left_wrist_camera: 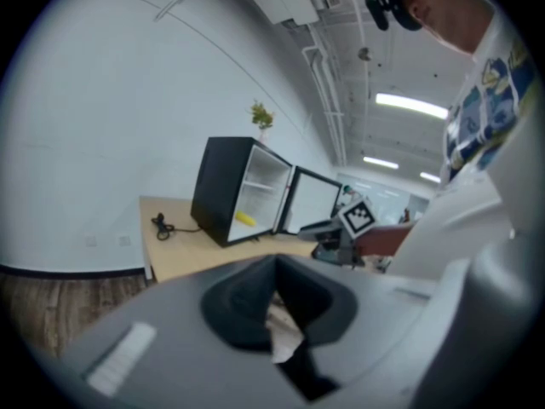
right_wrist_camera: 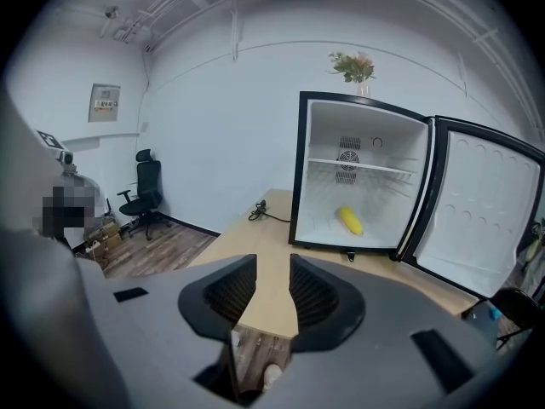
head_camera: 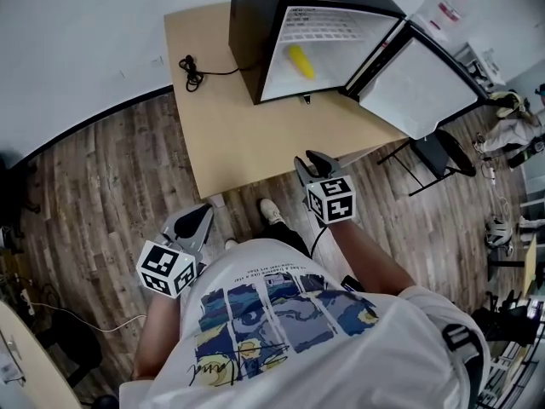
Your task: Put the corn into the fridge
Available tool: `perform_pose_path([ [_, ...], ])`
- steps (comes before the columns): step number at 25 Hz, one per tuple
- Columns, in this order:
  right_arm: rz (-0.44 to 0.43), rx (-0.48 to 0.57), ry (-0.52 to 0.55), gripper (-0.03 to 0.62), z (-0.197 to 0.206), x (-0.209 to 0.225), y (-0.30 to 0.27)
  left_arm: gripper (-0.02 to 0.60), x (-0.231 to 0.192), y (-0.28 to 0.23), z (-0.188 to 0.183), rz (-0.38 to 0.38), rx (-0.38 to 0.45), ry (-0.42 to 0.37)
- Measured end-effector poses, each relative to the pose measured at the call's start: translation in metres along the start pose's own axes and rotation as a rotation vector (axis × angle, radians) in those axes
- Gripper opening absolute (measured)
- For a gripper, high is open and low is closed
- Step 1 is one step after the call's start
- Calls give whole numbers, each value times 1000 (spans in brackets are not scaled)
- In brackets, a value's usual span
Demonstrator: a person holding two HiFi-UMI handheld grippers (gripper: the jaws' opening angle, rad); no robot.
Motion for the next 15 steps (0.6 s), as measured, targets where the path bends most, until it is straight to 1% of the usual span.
perform_pose_path([
  [15,-21,12,37,89,-1,-7,3,11,1,6,1,-19,16,4],
])
Point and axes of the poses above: the fingertips, and each gripper's own axes: y backward along the fingers, x to its right, z out of its underside, the point moved 7 cm from there along y, backward along the fingers, and after that the axes turned 6 degrees about z, right-handed, at the moved point
